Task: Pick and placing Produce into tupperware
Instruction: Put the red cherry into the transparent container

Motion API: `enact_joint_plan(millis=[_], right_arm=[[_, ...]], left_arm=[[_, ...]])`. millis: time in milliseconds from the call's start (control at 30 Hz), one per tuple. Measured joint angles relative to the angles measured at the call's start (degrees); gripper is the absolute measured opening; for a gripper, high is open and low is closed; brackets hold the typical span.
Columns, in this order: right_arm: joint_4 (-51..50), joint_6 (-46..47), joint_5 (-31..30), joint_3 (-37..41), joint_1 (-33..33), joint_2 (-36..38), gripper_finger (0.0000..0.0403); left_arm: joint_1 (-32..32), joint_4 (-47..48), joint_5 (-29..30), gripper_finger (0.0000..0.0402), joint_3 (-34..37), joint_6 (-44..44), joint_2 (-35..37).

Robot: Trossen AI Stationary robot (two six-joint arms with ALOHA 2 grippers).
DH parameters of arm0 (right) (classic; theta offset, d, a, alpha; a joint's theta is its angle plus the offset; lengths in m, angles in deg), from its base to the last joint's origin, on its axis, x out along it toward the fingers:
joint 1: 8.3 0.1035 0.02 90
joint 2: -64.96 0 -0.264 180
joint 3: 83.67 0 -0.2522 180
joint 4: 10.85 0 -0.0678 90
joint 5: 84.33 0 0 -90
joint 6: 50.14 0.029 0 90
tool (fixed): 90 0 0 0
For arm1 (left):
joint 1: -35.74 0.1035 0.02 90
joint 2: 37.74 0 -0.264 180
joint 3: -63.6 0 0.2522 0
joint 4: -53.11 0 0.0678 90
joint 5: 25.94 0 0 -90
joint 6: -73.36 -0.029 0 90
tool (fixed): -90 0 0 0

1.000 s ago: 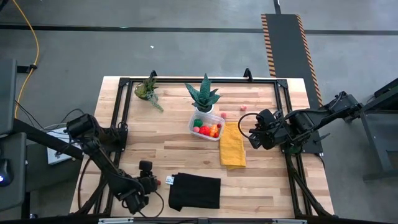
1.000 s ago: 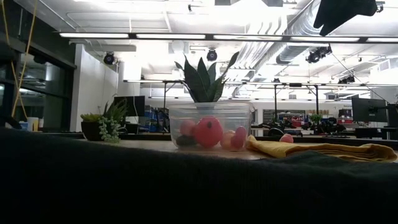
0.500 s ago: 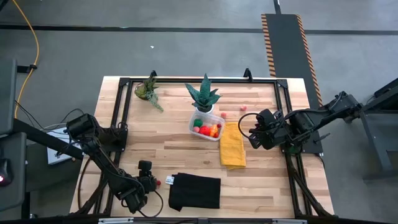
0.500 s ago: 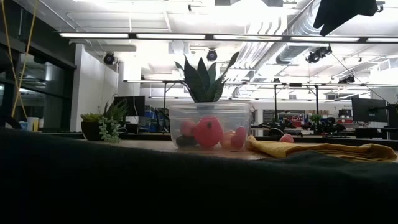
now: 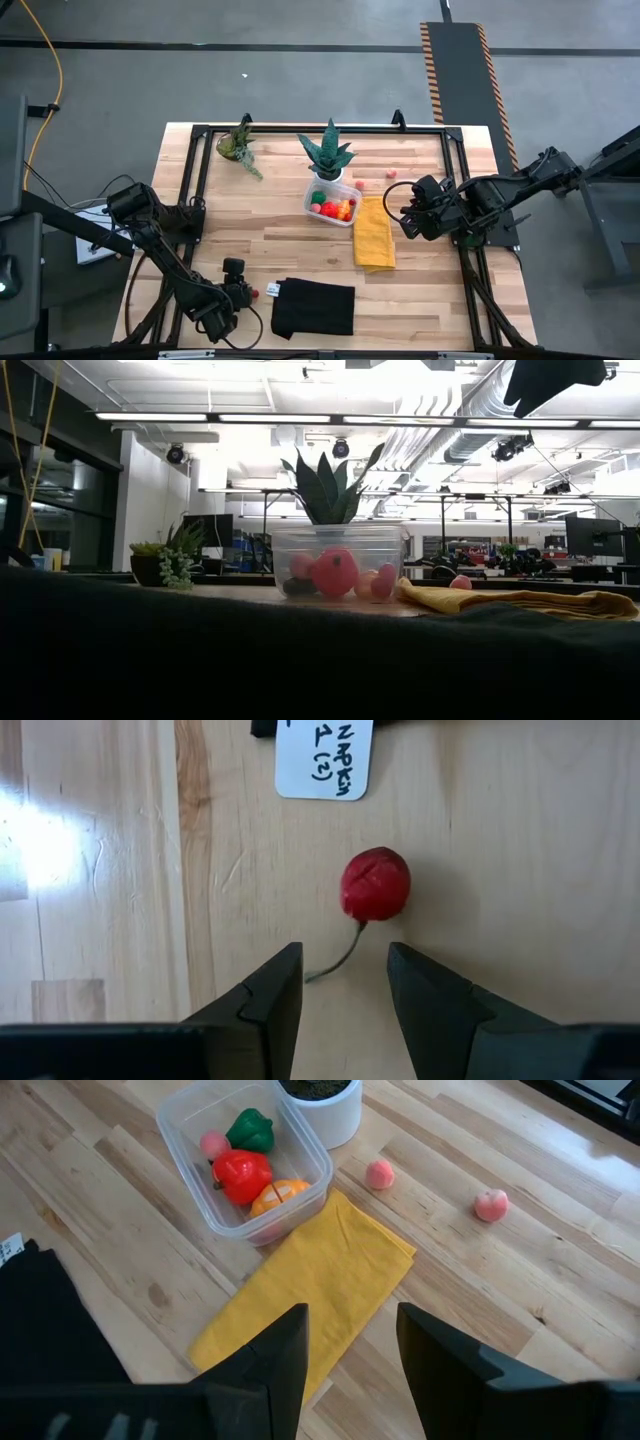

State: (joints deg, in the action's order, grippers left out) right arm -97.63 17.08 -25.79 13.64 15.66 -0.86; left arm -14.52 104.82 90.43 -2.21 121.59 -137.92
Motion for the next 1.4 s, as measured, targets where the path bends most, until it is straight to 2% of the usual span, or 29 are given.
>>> enact_joint_plan(millis=[1067, 1200, 1400], right_arm=[[0.0, -0.2, -0.1, 0.0, 0.0, 0.0, 0.0146], [0.0, -0.2, -0.1, 0.0, 0.0, 0.0, 0.0146], [0.0, -0.2, -0.1, 0.0, 0.0, 0.0, 0.0146]], left_arm=[[0.0, -0.3, 1.1, 0.0138, 0.0, 1.6, 0.0], [0.0, -0.3, 1.1, 0.0122, 0.0, 1.6, -0.1], [0.0, -0.4, 0.0, 0.0073, 0.0, 1.7, -0.1]])
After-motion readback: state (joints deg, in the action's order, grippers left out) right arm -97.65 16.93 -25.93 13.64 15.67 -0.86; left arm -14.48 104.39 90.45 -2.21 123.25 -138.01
